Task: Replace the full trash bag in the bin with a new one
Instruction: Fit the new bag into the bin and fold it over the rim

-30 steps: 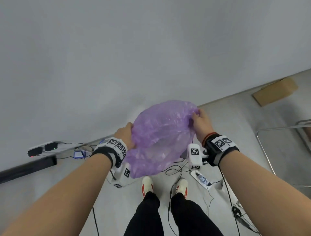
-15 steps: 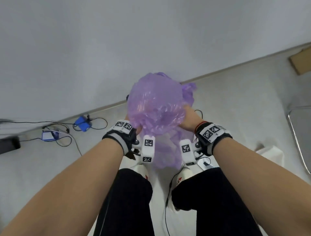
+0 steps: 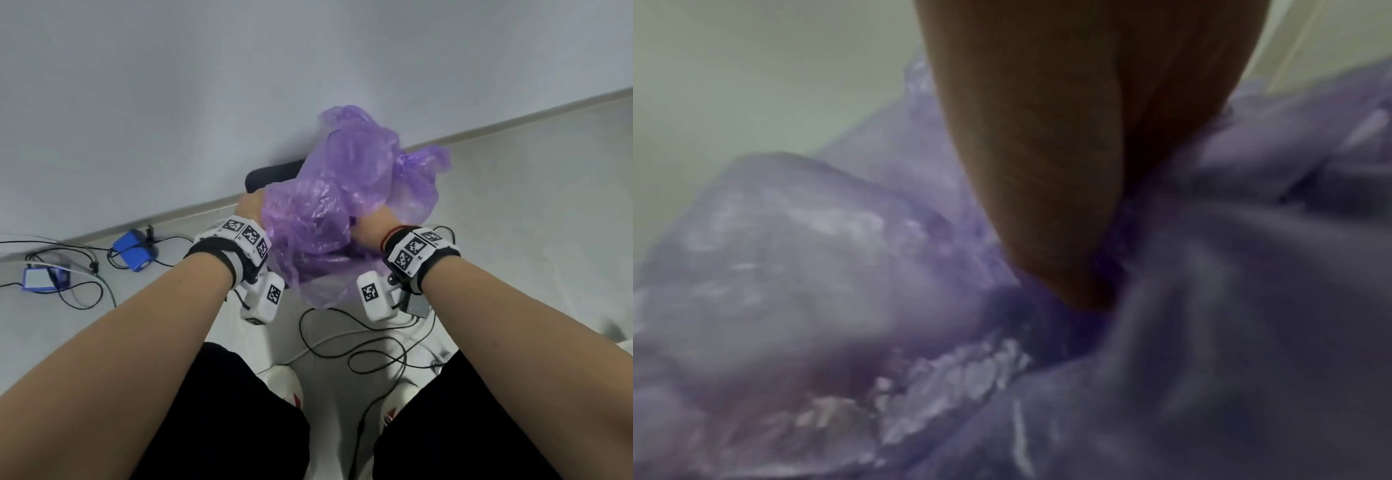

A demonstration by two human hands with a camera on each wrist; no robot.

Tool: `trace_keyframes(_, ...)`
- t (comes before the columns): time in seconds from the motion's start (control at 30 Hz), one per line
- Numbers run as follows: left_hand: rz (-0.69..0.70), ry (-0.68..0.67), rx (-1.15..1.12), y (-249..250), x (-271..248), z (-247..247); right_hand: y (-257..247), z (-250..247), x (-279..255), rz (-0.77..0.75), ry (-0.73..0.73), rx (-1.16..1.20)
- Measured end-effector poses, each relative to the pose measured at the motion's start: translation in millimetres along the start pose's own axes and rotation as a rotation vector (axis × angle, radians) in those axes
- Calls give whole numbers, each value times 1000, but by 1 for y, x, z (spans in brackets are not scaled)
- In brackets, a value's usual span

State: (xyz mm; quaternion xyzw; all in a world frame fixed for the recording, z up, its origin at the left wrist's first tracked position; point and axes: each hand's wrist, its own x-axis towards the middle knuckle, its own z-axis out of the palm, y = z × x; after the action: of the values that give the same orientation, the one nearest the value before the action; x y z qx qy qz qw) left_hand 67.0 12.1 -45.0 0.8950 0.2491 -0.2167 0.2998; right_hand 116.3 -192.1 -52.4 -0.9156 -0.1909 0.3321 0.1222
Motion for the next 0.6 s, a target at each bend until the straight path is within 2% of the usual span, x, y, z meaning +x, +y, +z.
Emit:
trace_keyframes(0.1,78,-150,285,-5,-4,0,-12,15,10,-22,-288,-160)
trace_keyframes(0.17,130,-195,452,-7,0,-2,-17,17,15,-45,-448,-267)
trace_keyframes(0.23,117,-134,500,-7,9,-3,-18,13,22,-57,-486,-311)
trace_keyframes(0.33,114,115,239,-1,22,-2,-13,1,32,-94,-440,-260)
trace_keyframes(0.4,187,186,127,5,24,-5,-7,-14,32,-81,-433,-210)
trace_keyframes(0.47,223,145,229,6,23,-4,2,-32,28,-70,-360,-167)
trace_keyframes(0.5,226,117,283,7,22,-2,6,-41,27,-60,-261,-142)
trace_keyframes(0.6,181,125,293,6,15,-4,18,-52,27,38,205,-117)
